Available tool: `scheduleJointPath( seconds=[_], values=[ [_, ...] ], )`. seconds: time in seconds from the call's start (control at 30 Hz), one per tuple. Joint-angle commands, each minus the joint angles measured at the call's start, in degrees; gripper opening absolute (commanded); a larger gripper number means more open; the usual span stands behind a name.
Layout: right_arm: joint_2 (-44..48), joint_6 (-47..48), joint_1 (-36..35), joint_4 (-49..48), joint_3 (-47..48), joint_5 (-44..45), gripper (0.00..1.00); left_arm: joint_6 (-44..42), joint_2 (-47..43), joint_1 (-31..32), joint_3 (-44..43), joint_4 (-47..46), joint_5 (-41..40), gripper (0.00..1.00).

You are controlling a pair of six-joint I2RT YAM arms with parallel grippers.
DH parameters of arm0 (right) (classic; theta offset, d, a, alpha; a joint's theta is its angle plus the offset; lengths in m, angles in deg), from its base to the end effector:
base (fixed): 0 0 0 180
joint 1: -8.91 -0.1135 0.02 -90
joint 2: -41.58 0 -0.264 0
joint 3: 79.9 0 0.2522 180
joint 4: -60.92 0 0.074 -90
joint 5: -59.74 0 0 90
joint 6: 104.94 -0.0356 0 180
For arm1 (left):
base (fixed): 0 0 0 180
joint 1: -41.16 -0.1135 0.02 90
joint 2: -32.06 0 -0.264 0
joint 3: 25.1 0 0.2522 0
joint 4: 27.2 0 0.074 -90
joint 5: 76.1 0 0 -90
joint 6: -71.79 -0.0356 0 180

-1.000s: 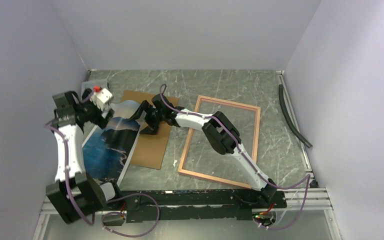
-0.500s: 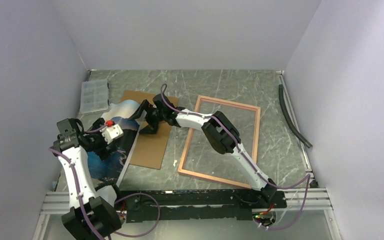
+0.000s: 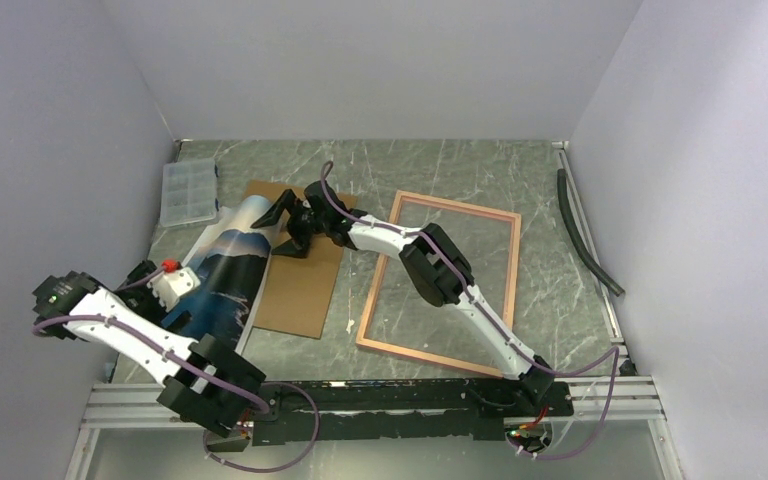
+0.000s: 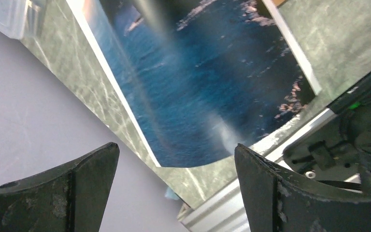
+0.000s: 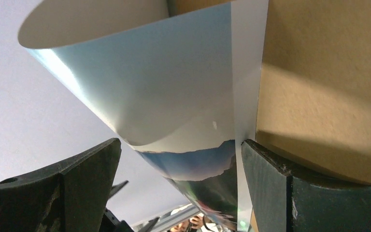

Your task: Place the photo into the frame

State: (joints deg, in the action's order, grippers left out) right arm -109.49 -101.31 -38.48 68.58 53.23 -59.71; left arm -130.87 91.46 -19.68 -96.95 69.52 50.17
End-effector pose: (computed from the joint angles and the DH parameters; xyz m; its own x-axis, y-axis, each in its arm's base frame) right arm 0.3836 0.4429 0.1182 -0.9577 0.2425 0.1549 0.2324 0.3340 0.9135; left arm 0.0876 0.1139 0.2929 -0.4364 0.7449 -0.5047 0.7076 0.6306 0.3189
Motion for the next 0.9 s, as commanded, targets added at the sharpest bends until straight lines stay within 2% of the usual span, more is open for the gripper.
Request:
scheduleJointPath(
  seconds=[0.0,0.13,0.27,0.43,0.57,0.7,0.87],
  values=[
    [-4.14,-3.97,0.65,-1.01,5.8,0.76,1.0,-37.47,-2.25,-4.04,1.06,12.07,-0.28,0.95],
    [-6.75,-5.09,0.98,0.02,10.92,0.71,1.0,-42.29,-3.85,-5.74,3.81,9.35,-3.38,0.95],
    [-7.03,-5.99,1.31,-1.27,10.01,0.59,1.0,-42.86,-2.99,-5.78,3.49,7.3,-5.55,0.95],
    [-6.81,-6.21,1.68,-1.77,9.07,0.72,1.0,-43.44,-5.02,-5.69,7.33,2.02,-8.29,0.95],
    [-6.62,-6.47,1.95,-1.89,8.67,1.04,1.0,-43.72,-5.34,-5.37,9.38,-4.9,-9.06,0.95],
    [-6.87,-6.82,2.13,-1.8,9.01,1.47,1.0,-44.1,-3.34,-4.79,7.09,-6.04,-12.37,0.95],
    [-7.48,-7.58,2.46,-1.39,10.59,2.24,1.0,-44.28,-3.56,-4.63,8.34,-6.2,-17.01,0.95]
  ],
)
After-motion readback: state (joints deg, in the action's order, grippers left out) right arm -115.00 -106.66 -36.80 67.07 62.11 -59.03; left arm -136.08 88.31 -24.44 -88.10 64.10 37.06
